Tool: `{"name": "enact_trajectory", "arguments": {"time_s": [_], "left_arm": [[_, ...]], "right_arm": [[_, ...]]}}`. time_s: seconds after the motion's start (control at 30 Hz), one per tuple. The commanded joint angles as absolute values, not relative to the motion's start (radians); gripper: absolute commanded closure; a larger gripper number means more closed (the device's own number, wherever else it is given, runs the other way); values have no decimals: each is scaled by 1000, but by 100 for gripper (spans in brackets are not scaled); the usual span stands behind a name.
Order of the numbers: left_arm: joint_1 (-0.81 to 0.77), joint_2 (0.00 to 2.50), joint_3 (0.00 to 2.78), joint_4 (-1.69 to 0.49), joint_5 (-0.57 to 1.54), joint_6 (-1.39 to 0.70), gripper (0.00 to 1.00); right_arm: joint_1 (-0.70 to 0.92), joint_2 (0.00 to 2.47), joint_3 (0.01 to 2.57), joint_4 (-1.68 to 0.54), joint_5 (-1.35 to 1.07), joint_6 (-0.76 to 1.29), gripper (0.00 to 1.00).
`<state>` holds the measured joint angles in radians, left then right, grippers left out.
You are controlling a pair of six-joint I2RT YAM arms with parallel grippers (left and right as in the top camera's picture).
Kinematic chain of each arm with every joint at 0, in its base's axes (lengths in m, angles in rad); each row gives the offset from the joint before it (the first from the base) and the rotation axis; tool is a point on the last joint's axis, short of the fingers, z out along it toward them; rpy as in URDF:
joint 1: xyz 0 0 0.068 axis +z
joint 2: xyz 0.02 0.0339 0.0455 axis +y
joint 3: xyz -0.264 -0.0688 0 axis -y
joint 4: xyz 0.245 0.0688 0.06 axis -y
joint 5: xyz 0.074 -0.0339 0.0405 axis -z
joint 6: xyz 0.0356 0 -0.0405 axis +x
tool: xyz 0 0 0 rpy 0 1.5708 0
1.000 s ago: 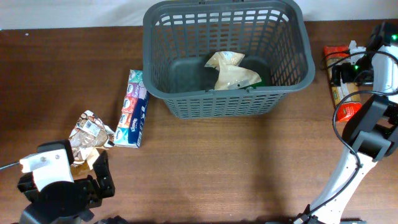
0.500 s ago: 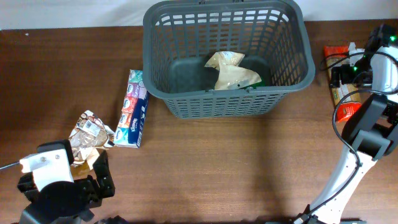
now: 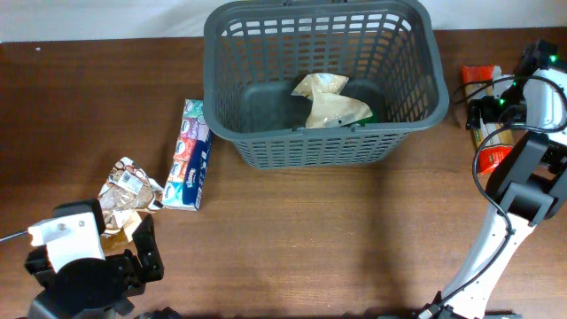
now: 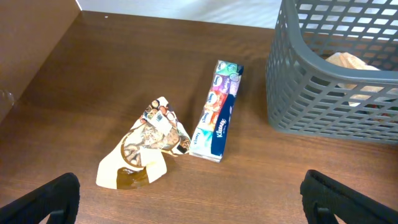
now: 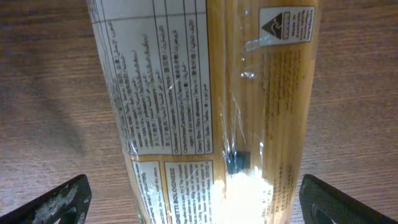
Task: Pack container
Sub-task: 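Lower the right gripper and close it around the spaghetti pack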
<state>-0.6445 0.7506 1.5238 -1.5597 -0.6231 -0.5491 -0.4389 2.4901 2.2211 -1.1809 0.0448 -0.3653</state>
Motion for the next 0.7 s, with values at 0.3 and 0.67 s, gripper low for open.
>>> {"name": "enact_trajectory", "arguments": {"time_s": [0.3, 0.67], "left_arm": [[-640, 749, 1529, -1558, -616, -544, 0], [-640, 749, 1529, -1558, -616, -544, 0]], "right_arm": [[-506, 2513, 2214, -1179, -13, -354, 1], [-491, 2513, 2214, -1178, -20, -354, 1]]}}
